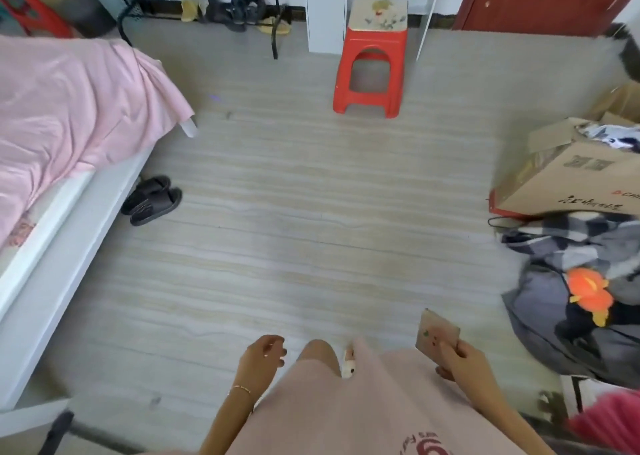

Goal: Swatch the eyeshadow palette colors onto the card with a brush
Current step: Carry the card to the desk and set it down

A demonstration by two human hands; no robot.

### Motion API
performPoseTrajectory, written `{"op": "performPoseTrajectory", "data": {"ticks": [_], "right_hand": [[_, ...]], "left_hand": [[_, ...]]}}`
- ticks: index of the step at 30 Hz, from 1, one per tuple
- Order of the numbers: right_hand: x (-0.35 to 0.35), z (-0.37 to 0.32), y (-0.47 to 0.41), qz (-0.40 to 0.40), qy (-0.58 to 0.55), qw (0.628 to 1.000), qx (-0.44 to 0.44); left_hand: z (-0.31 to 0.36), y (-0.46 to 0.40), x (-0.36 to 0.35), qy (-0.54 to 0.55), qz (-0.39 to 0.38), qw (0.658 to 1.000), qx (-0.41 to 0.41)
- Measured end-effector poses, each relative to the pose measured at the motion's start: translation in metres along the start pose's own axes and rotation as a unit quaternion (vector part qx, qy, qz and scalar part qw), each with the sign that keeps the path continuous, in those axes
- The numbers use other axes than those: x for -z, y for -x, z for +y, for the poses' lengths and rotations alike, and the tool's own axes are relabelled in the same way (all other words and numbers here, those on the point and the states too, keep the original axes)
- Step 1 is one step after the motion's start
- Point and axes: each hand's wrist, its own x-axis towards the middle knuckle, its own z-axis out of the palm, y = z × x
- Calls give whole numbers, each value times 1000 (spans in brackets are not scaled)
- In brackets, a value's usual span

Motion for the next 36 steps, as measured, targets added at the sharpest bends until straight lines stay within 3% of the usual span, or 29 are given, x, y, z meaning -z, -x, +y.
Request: {"op": "performPoseTrajectory", "data": {"ticks": [3, 9, 18, 20, 25, 36], "right_hand": [[-8, -50, -29, -27, 19, 999, 23], [-40, -140, -79, -55, 43, 997, 29], [-100, -252, -124, 6, -28, 999, -18], [-122, -305, -173, 10, -15, 1000, -13], [-132, -352, -201, 2, -31, 999, -8], [-130, -491, -345, 26, -67, 997, -40]], "left_hand": [[39, -27, 13, 27, 11, 999, -19], [70, -89, 51, 45, 28, 998, 24], [143, -187, 148, 38, 55, 997, 31], [186, -255, 181, 22, 48, 998, 33], [248, -302, 198, 2, 22, 1000, 4], [400, -438, 196, 19, 3, 999, 38]]}}
